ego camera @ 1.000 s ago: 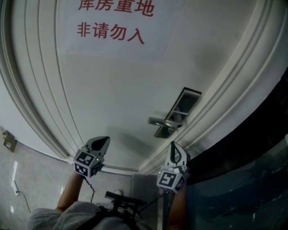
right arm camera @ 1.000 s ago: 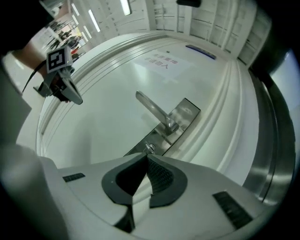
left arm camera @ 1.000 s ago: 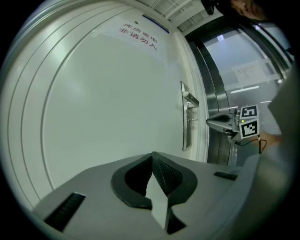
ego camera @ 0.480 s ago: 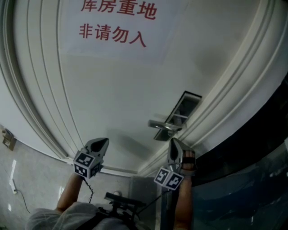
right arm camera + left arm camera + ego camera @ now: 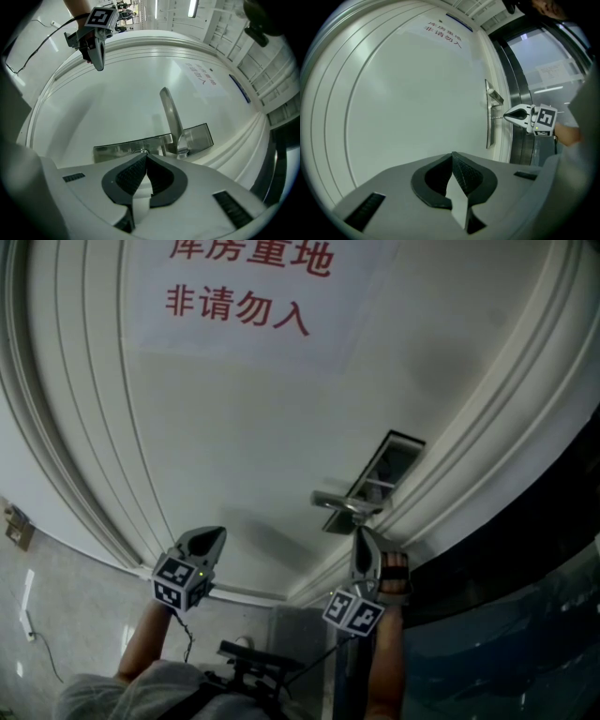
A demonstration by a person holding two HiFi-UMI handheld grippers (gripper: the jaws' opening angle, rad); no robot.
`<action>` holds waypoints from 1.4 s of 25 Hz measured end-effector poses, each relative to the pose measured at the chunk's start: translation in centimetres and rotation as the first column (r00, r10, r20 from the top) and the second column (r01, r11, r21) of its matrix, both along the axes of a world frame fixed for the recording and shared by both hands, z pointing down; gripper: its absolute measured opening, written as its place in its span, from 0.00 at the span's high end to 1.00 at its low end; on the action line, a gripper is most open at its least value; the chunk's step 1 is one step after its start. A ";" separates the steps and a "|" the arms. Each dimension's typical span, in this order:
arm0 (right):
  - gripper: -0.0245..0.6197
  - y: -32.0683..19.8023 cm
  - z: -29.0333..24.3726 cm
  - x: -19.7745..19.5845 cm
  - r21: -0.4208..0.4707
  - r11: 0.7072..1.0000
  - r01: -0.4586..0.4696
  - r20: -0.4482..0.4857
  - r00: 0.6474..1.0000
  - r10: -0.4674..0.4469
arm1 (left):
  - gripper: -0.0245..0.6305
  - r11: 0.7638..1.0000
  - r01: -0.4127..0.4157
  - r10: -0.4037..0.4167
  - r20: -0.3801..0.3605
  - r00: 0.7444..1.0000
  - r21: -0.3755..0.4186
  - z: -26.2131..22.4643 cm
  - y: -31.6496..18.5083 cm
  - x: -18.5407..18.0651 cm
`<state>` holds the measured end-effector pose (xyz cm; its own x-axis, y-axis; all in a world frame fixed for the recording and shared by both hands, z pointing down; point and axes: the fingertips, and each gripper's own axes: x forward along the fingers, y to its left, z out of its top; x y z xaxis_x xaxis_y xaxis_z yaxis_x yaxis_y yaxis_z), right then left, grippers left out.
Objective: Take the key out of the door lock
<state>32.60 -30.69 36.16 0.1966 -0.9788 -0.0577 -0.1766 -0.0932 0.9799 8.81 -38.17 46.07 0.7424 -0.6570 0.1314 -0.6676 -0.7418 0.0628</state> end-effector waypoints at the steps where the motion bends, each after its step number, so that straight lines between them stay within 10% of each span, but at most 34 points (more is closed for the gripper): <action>1: 0.94 0.0 0.0 0.0 0.004 1.000 0.002 0.003 1.000 -0.002 | 0.95 1.000 -0.001 0.001 0.001 1.000 -0.001 0.1 0.0 0.0; 17: 0.73 -0.2 0.8 0.2 -0.055 0.998 0.009 0.026 1.000 -0.008 | 0.95 1.000 0.000 0.000 -0.007 1.000 -0.009 0.2 -0.3 -0.4; 35: 0.73 -2.4 0.7 0.3 -0.053 0.999 0.002 0.000 1.000 -0.002 | 0.95 0.999 0.025 -0.026 -0.014 1.000 -0.020 0.6 -1.1 -0.9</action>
<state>32.91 -33.08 36.89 0.1944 -0.9809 -0.0062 -0.1767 -0.0412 0.9834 7.86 -39.25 46.64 0.7273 -0.6730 0.1345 -0.6852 -0.7231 0.0870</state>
